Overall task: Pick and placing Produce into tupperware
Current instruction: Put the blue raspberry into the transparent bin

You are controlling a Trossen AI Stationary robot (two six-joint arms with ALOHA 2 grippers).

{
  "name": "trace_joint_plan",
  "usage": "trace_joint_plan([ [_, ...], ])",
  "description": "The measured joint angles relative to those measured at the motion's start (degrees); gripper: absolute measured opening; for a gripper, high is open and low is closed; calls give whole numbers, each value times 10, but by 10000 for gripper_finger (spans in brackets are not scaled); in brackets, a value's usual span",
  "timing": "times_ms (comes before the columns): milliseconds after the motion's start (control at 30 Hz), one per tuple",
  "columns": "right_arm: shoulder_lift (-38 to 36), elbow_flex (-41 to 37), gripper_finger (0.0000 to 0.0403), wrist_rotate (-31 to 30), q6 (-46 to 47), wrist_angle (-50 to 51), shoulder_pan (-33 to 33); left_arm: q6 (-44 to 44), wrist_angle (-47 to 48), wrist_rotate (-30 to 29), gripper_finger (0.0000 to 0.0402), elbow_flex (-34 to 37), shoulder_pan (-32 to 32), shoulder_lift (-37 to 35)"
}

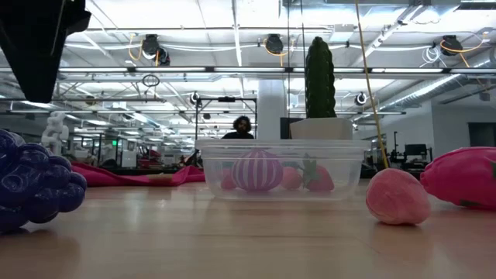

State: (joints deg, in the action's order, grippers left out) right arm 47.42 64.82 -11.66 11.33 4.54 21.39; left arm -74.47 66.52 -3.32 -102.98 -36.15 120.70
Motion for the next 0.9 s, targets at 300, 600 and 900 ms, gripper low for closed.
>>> trace_joint_plan([
  [300,0,0,208,0,0,0,0,-4,-18,-12,384,28,0,0],
  [600,0,0,208,0,0,0,0,-11,-78,32,383,96,0,1],
  [900,0,0,208,0,0,0,0,-8,-133,32,380,144,1,1],
])
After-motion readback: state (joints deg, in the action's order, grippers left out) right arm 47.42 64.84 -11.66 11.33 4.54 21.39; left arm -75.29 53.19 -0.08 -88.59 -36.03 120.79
